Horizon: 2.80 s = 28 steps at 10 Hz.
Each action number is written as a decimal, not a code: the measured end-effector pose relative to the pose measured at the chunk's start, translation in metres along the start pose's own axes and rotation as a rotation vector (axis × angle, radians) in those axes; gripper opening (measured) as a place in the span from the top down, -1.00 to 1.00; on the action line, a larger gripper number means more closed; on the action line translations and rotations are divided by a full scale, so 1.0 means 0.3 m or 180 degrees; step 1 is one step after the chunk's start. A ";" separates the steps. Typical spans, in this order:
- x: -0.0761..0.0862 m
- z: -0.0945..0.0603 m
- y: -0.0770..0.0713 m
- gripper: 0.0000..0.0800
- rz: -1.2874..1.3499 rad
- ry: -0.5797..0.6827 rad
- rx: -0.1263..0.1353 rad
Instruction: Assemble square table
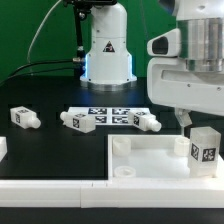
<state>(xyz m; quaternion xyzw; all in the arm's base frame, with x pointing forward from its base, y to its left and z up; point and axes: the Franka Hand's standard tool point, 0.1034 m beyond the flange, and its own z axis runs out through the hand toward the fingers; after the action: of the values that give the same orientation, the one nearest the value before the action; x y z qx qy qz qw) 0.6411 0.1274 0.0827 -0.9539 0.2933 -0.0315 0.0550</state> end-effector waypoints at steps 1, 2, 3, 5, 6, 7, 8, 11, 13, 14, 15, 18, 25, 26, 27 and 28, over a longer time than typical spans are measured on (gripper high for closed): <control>-0.010 0.002 -0.006 -0.57 -0.0170 -0.0004 0.0004; -0.006 0.003 -0.002 -0.61 -0.0407 -0.0004 0.0001; -0.003 0.003 0.002 -0.61 -0.0616 -0.0004 0.0000; 0.012 -0.001 0.009 -0.62 -0.1766 0.0075 -0.0130; 0.027 0.001 0.021 -0.62 -0.2171 0.0061 -0.0156; 0.041 0.008 0.037 -0.62 -0.2349 0.0034 -0.0170; 0.041 0.013 0.041 -0.62 -0.2397 0.0025 -0.0173; 0.038 0.016 0.040 -0.35 -0.2292 0.0031 -0.0167; 0.038 0.017 0.040 -0.01 -0.2048 0.0035 -0.0160; 0.039 0.017 0.041 0.29 -0.1828 0.0041 -0.0160; 0.040 0.017 0.041 0.29 -0.1653 0.0053 -0.0158; 0.043 0.018 0.047 0.29 -0.0140 0.0147 -0.0189; 0.039 0.019 0.069 0.29 0.2498 0.0107 -0.0058; 0.039 0.019 0.068 0.12 0.2446 0.0107 -0.0060; 0.036 0.012 0.060 -0.22 0.1929 0.0099 -0.0082; 0.032 0.010 0.048 -0.22 0.1272 0.0088 -0.0071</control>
Offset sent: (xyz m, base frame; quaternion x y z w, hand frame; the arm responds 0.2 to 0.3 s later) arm 0.0000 0.0000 0.0000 0.0000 0.0000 -0.1296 0.9916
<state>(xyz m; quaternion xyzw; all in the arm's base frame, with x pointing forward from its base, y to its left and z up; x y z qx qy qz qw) 0.6414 0.1105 0.0782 -0.8768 0.4778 -0.0297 0.0455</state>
